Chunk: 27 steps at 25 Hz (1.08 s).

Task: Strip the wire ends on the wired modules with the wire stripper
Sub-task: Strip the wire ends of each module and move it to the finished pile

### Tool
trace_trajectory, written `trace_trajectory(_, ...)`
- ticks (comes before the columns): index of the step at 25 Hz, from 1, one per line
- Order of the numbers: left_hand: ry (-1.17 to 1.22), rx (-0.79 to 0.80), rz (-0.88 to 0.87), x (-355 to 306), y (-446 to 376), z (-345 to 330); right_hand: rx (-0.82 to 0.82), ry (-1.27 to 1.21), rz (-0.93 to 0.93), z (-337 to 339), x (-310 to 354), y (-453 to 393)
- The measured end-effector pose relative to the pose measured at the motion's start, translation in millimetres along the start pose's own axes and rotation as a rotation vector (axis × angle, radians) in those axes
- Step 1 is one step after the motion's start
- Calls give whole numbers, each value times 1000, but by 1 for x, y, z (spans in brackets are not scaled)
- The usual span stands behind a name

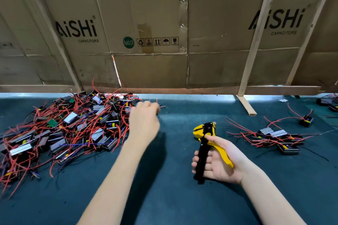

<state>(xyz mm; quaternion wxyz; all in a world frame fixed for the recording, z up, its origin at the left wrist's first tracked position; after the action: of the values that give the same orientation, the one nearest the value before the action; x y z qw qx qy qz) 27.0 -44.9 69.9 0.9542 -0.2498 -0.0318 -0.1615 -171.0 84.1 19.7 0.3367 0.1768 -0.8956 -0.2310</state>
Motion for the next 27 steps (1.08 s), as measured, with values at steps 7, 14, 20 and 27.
trace_trajectory(7, 38, 20, 468, 80, 42, -46, -3, -19, -4, -2, 0, 5)
trace_trajectory(14, 155, -358, 373, 82, 41, -42, -5, -19, -4, -3, 0, 8)
trace_trajectory(20, 496, 5, -404, 1, 47, -33, 5, -22, -19, -1, 1, 4)
trace_trajectory(27, 526, -47, -11, -2, 49, -30, 16, -26, -36, 0, 1, 2)
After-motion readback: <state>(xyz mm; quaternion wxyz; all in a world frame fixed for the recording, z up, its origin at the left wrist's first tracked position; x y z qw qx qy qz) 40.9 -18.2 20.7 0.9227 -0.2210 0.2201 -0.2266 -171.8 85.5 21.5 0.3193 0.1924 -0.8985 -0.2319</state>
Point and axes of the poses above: each hand's wrist, its own y-axis away from the middle knuckle, its own z-axis out of the back of the hand, x = y × z, the point moved 1 cm from there along -y, towards the middle knuckle, and after that the axes turned 15 degrees about -y, right-handed, at the moved point
